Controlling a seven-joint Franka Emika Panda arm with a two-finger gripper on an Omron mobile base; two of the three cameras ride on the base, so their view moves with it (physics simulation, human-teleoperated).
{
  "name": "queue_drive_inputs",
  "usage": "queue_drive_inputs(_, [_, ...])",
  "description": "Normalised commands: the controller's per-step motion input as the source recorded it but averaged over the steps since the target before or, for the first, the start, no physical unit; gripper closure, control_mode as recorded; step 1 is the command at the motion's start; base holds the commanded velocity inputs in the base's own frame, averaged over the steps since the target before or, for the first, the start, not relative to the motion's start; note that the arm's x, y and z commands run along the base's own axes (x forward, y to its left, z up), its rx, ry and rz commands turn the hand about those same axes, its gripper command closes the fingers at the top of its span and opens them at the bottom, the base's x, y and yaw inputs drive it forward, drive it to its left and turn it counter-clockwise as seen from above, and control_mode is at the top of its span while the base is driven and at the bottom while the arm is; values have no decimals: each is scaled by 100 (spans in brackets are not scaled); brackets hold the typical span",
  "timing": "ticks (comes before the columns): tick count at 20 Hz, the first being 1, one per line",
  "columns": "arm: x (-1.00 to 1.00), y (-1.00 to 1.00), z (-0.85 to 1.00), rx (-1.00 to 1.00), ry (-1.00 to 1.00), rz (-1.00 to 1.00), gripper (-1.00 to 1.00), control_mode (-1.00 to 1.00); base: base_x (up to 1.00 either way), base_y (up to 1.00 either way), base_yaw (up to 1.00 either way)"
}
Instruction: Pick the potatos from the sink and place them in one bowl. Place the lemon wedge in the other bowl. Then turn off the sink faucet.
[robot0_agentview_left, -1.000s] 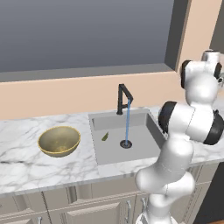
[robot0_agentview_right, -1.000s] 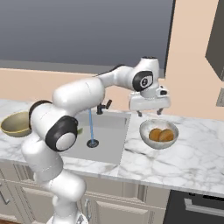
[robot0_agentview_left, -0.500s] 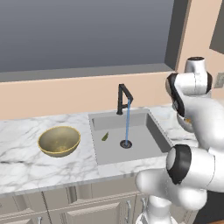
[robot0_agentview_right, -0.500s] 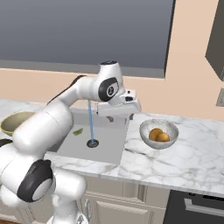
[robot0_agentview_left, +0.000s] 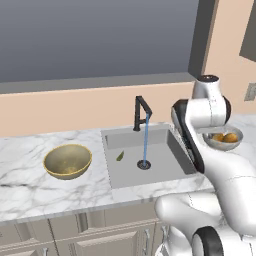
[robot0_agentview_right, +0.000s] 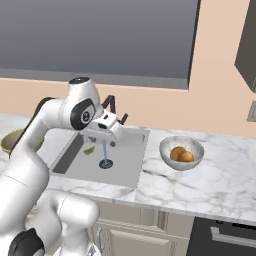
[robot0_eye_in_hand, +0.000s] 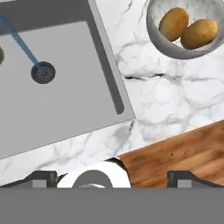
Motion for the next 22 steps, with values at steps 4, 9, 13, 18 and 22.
queue_drive_inputs(4, [-13, 100, -1, 22, -19, -28, -100, -100, 0, 0, 0])
queue_drive_inputs(9, [0, 99, -13, 29, -17, -15, -100, -100, 0, 0, 0])
queue_drive_inputs(13, [0, 84, -32, 23, -6, -7, -100, -100, 0, 0, 0])
queue_drive_inputs(18, [23, 33, -29, 14, 14, 0, -100, -100, 0, 0, 0])
queue_drive_inputs(22, [43, 5, -3, 0, 32, 6, -100, -100, 0, 0, 0])
